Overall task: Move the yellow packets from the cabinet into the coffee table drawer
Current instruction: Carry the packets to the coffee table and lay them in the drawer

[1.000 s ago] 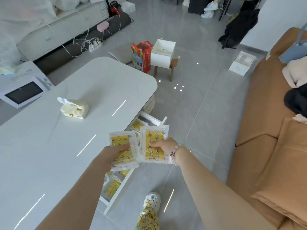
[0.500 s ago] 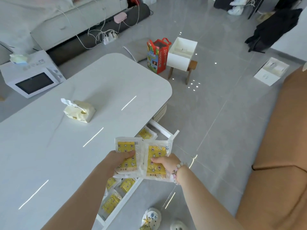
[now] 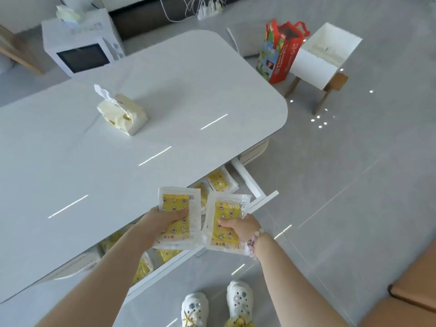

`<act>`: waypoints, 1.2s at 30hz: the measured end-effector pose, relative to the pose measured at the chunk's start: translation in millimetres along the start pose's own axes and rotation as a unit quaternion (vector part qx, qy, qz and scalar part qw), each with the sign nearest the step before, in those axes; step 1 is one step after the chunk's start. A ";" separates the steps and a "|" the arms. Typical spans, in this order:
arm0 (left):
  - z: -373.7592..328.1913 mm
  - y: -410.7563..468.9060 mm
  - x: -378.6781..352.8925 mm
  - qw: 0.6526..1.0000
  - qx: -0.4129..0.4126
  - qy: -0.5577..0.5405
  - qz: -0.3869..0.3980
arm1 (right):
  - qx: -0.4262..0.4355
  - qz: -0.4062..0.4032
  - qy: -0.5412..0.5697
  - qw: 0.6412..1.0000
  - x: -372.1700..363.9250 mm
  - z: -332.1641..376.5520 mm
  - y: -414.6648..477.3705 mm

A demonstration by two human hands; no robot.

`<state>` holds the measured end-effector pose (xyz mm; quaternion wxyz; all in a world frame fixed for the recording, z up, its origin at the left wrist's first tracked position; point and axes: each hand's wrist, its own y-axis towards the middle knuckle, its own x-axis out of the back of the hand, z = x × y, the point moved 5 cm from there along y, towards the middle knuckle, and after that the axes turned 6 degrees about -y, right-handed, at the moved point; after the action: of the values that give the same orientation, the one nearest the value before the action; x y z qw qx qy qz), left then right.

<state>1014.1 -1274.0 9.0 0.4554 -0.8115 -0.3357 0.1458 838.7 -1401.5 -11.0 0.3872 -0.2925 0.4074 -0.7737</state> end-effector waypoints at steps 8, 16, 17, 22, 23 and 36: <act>96.7 86.6 19.7 0.996 0.046 -0.062 -0.037 | 0.038 0.027 -0.137 0.990 -8.2 -15.7 100.9; 146.7 153.5 33.4 0.996 0.030 -0.080 -0.034 | 0.044 -0.012 -0.263 0.964 -34.0 -13.7 193.5; 146.9 161.3 33.9 0.997 0.019 -0.069 -0.021 | 0.045 -0.022 -0.284 0.957 -36.0 -10.7 201.5; 158.1 193.9 46.4 0.999 0.002 -0.046 0.013 | 0.073 -0.047 -0.412 0.907 -52.2 1.8 236.7; 158.9 200.1 49.5 0.999 -0.008 -0.043 0.019 | 0.089 -0.046 -0.429 0.898 -55.6 5.1 243.9; 178.9 267.2 97.0 0.977 -0.131 0.169 -0.017 | 0.228 -0.134 -0.519 0.813 -78.8 24.9 319.4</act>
<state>1098.1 -1189.6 -305.0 0.3979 -0.8712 -0.2836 -0.0468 1014.8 -1463.2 -283.1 0.4891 -0.6056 -0.0853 -0.6219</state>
